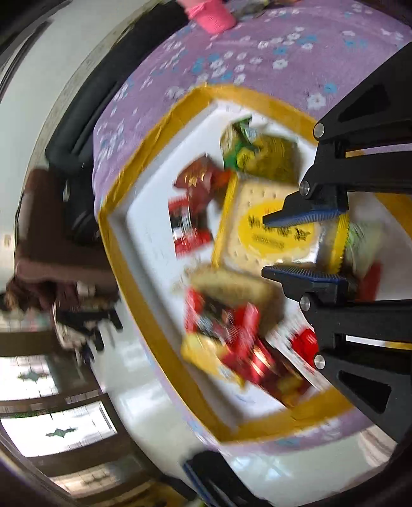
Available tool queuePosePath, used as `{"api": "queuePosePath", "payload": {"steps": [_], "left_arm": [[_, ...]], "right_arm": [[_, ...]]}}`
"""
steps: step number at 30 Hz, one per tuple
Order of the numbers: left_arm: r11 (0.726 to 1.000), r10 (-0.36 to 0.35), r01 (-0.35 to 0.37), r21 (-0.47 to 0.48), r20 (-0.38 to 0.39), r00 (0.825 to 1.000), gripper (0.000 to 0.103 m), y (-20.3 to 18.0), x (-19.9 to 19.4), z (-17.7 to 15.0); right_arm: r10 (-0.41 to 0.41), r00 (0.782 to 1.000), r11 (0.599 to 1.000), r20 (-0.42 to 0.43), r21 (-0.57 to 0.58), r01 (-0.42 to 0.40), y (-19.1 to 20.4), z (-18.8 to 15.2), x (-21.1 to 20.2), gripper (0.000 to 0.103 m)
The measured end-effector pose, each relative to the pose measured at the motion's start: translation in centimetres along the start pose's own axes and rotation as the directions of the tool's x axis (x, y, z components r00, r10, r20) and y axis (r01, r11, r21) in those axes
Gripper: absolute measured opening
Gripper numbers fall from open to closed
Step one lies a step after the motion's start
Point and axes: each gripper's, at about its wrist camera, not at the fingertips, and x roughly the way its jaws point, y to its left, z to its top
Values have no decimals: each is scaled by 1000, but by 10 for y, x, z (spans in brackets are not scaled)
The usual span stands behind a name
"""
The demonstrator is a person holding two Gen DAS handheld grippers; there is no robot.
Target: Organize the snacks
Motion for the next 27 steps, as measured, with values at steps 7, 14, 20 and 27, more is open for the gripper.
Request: {"api": "queuePosePath", "payload": {"steps": [7,14,20,27], "left_arm": [[999,4,-4,-41,2,1000,72,12,2,2],[1000,-10,10,-26,-3,1000,72,9,-1,0],[1000,-11,11,8,18,1000,72,-12,-7,-1],[997,45,-52,62,110,993,84,-50,-39,-9]], "right_arm": [[149,980,989,133,-41,-145,34,23,-21,49],[-77,995,997,64,8,77,17,40,22,50],[-3,975,991,221,132,-27,-24,9,-43,58],[-185,848,980,496,160,120,-21,-82,-137,94]]}}
